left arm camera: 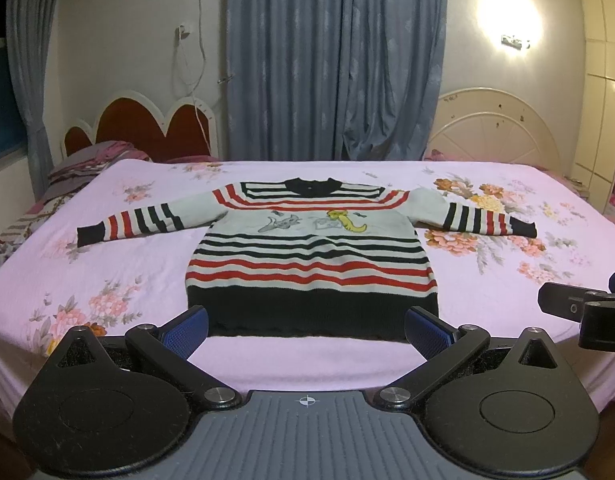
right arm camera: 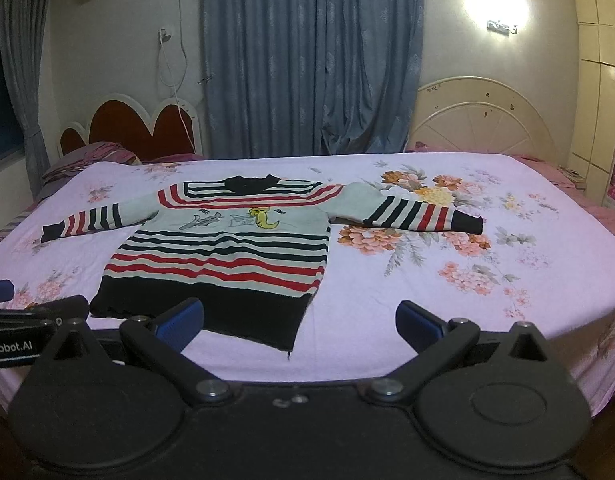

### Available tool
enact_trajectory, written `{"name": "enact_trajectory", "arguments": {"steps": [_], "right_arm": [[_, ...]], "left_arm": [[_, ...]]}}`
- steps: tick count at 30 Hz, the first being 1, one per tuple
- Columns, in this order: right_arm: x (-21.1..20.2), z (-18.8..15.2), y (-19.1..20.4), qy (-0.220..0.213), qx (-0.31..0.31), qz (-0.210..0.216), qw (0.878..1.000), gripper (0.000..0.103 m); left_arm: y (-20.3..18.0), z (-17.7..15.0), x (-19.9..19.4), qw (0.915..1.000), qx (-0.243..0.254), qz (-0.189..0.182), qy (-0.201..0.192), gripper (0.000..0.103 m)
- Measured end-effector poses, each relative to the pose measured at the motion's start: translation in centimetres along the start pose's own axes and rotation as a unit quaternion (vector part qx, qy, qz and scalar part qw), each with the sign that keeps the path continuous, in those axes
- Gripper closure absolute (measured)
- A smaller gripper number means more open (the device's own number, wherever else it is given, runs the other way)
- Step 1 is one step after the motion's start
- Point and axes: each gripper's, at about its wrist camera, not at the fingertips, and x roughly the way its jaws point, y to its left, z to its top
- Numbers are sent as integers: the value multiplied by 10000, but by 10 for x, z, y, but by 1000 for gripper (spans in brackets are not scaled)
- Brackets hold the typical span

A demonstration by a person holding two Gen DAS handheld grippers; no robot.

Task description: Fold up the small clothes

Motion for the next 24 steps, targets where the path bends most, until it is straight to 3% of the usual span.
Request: {"name": "enact_trajectory", "arguments": {"steps": [24], "right_arm": [[0, 1, -3, -5, 2, 19, 10000, 1]], "left_arm": [[-2, 2, 0, 10000, 10, 37, -17, 0]]}}
